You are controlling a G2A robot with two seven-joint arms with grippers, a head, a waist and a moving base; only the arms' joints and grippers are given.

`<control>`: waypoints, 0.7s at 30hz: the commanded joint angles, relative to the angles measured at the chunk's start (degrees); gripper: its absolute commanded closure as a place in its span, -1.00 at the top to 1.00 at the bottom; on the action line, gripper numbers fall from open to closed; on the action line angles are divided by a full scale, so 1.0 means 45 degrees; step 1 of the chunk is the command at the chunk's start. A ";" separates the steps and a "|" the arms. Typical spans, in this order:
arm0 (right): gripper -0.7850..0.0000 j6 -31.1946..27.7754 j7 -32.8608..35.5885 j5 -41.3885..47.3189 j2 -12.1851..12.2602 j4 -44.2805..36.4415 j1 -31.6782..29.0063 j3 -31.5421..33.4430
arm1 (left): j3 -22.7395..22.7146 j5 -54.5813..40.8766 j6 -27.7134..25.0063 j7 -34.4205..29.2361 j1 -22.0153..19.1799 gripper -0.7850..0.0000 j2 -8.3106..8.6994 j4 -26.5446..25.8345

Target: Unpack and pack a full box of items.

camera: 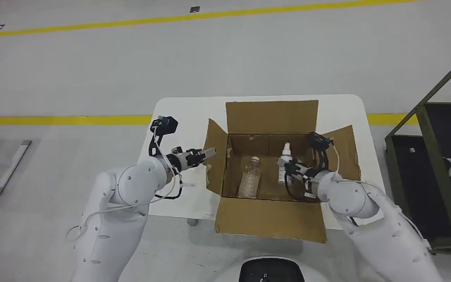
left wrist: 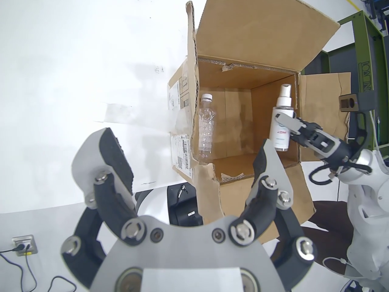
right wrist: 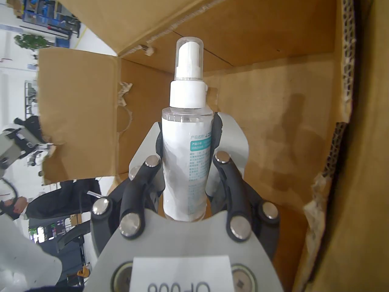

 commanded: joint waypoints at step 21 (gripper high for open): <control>-0.05 0.2775 0.0187 -0.0364 -0.0870 0.2831 0.2618 -0.2884 | -0.0218 0.0189 0.0157 -0.0144 0.0508 1.00 0.0101 -0.0514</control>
